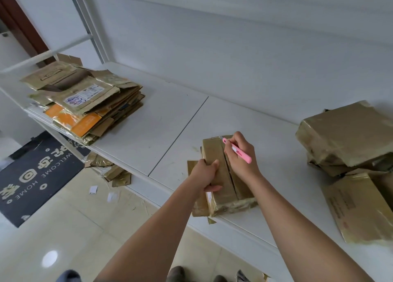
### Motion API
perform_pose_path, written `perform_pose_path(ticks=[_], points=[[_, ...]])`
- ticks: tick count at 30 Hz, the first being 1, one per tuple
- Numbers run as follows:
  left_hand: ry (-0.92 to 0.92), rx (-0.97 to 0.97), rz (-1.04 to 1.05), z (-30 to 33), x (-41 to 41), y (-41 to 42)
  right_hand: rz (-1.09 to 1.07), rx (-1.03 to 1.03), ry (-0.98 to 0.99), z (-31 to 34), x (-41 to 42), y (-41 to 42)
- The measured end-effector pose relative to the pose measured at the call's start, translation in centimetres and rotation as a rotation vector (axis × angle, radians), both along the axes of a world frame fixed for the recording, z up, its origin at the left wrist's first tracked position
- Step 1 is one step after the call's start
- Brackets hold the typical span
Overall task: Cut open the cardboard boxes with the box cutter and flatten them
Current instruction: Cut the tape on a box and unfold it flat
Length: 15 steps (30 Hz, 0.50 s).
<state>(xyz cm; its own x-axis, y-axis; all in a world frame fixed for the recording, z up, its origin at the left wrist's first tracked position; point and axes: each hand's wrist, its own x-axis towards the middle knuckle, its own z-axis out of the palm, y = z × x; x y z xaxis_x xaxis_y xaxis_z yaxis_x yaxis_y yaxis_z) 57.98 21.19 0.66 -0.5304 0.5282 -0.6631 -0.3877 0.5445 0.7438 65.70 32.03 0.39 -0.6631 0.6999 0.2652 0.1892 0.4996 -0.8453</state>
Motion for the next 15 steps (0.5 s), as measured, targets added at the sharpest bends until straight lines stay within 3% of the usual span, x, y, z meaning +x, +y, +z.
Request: perform_pose_path(ticks=[15], points=[[0.051,-0.058,-0.012,-0.1,0.2,0.1,0.161,-0.01,-0.18,1.1,2.6,-0.4]])
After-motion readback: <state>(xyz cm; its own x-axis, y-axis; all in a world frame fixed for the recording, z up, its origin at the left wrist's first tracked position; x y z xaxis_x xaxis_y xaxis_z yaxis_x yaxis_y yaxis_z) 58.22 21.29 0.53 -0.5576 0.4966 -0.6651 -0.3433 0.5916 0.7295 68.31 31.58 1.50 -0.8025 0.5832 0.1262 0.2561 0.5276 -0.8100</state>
